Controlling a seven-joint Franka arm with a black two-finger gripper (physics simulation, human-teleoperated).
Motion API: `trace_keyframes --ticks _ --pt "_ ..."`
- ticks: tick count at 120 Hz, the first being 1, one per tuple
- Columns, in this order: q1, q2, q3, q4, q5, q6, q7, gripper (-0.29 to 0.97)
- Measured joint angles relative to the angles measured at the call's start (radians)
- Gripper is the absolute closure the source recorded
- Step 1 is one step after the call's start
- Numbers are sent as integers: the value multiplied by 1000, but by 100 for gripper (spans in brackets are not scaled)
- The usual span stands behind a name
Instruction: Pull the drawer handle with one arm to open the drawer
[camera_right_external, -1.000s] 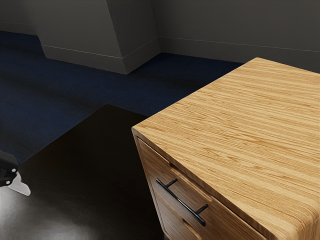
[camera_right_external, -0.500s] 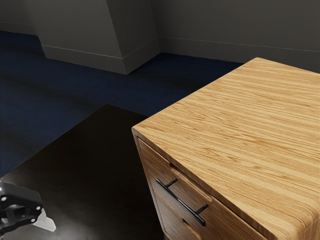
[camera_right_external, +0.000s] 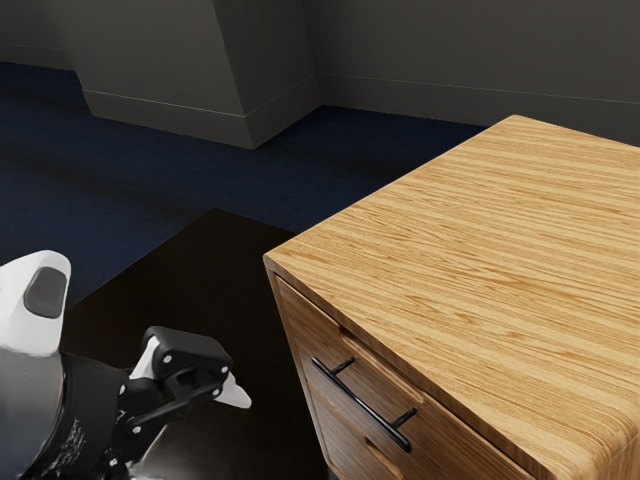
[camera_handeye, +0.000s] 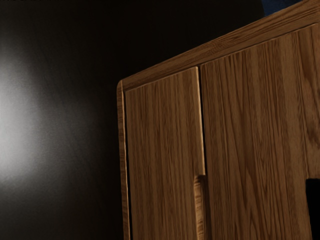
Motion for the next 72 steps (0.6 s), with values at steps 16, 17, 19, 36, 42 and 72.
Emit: trace_keyframes --ticks 16,17,19,36,42,72 --pt "25 45 -17 0 -26 63 22 1" --pt "25 47 -19 0 -28 66 23 1" --pt "26 50 -23 0 -32 72 25 1" --pt "27 86 -63 1 -65 120 43 1" --pt "27 95 -78 4 -79 134 49 1" --pt "29 169 -131 28 -131 200 71 1"
